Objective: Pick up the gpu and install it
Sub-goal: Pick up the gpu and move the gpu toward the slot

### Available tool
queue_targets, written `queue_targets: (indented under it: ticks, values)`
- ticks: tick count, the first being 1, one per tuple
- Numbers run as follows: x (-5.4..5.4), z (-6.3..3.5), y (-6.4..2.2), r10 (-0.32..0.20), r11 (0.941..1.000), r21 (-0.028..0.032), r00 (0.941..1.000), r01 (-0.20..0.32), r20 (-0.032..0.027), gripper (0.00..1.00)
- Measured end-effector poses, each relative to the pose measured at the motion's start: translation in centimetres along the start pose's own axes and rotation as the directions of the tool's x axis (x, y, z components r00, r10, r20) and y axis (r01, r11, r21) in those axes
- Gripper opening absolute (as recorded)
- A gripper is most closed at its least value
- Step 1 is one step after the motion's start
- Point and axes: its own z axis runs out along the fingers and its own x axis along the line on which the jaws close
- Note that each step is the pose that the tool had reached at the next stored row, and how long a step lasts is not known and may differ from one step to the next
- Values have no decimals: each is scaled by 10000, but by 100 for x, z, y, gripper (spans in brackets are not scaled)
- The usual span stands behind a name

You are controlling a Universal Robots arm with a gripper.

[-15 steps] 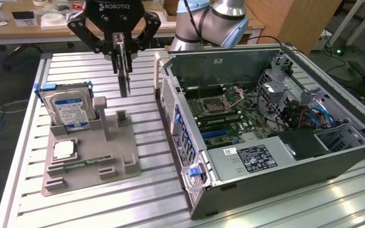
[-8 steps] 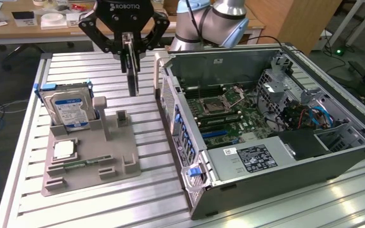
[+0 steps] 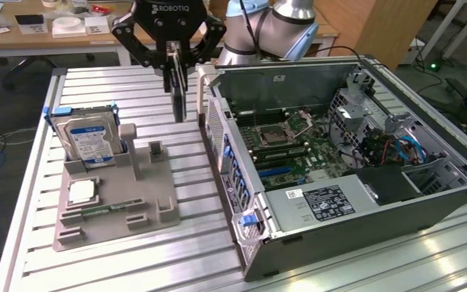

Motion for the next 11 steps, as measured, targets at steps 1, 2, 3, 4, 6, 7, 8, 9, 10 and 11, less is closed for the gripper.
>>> queue_targets:
  ticks: [1, 2, 3, 4, 6, 7, 8, 9, 10, 11]
  values:
    - [-17, 1, 1, 1, 10000, -1, 10000, -1, 0, 28]
    - [-34, 1, 1, 0, 10000, -1, 10000, 0, 0, 28]
    - [-51, 1, 2, -1, 10000, 0, 10000, 1, 0, 28]
    - [-69, 2, 3, 0, 10000, -1, 10000, 0, 1, 28]
    - [-106, 2, 4, 0, 10000, -1, 10000, 0, 0, 28]
    - [-122, 3, 5, -1, 10000, 0, 10000, 1, 0, 28]
    - [-138, 3, 6, 0, 10000, -1, 10000, 0, 0, 28]
    - [-153, 4, 6, 0, 10000, -1, 10000, 0, 1, 28]
    - [-169, 4, 7, 1, 10000, -1, 10000, -1, 1, 28]
    - [-184, 4, 8, 0, 10000, 0, 10000, 0, 0, 28]
